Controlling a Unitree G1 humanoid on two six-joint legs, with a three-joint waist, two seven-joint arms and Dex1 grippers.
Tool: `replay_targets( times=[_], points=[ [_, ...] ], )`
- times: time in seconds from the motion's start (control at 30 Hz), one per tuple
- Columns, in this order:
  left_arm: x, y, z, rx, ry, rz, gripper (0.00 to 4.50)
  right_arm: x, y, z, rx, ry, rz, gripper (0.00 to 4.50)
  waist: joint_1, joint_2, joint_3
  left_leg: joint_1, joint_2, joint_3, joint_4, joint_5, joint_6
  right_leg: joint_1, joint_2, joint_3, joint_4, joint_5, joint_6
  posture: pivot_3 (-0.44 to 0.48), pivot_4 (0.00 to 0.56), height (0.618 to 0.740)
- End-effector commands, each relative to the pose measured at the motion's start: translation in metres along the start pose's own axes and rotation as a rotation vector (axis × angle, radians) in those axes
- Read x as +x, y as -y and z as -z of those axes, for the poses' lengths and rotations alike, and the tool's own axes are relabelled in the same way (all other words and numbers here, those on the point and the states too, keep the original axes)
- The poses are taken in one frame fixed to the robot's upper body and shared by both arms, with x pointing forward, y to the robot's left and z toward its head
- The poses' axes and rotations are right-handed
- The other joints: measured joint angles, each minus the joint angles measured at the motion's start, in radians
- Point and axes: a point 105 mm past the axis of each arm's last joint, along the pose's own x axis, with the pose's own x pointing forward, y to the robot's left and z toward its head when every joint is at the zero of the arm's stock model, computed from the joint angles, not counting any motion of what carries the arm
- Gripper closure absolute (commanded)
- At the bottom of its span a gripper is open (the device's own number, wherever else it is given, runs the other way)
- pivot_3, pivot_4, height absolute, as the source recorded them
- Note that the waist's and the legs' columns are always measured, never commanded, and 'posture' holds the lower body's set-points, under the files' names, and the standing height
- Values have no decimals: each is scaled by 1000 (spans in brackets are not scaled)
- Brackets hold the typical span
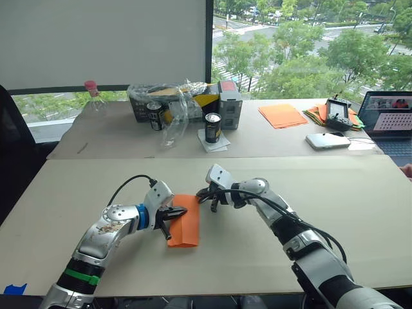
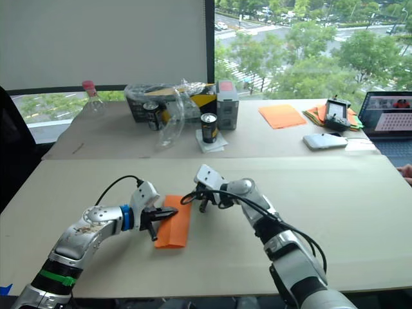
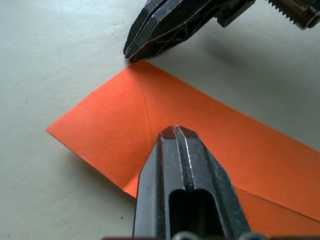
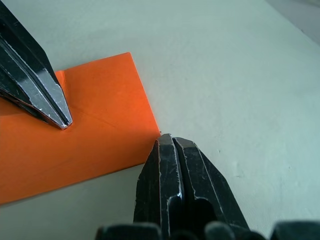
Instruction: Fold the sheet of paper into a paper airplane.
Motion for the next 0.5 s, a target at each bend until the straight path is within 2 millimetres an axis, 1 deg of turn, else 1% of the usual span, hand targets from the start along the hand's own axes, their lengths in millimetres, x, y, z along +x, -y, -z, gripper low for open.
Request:
replay_targets(
  times=[0.03,0.1,0.17,0.2,0.27,0.33,0.4,0.5],
  points=[
    [-2,-1,4,-6,-17,-9,4500,-4,1,-5,-34,71,17,4453,0,0,0,0,0,0,0,0,0,0,0,0,0,0,0,0,150,695],
    [-1,-1,4,-6,-14,-8,4500,-11,4,-30,-74,193,33,4453,0,0,0,0,0,0,0,0,0,0,0,0,0,0,0,0,150,695],
    [-1,0,3,-6,-12,-6,4500,-17,5,-44,-93,259,40,4453,0,0,0,-1,0,0,0,0,0,-1,0,0,0,0,0,0,150,695],
    [0,0,3,-6,-10,-5,4500,-19,4,-47,-104,271,32,4453,0,0,0,-2,0,0,0,0,-1,-2,0,0,0,0,0,0,150,695],
    [1,0,2,-6,-6,-3,4500,-20,-4,-45,-139,246,-16,4453,-2,0,0,-2,0,0,0,1,-1,-2,0,0,0,0,0,0,150,695],
    [2,0,0,-4,-2,1,4500,-16,-11,-34,-147,199,-47,4453,-1,0,0,-1,0,0,0,1,-1,-2,1,0,0,0,0,0,150,695],
    [3,0,-1,-4,3,4,4500,-13,-15,-26,-142,168,-56,4453,-1,0,0,-1,0,0,-1,0,-1,-1,1,0,0,0,0,0,150,695],
    [4,0,-1,-4,4,6,4500,-9,-19,-22,-126,148,-77,4453,0,0,0,-2,0,0,0,0,-1,-2,1,0,0,0,0,0,150,695]
  ],
)
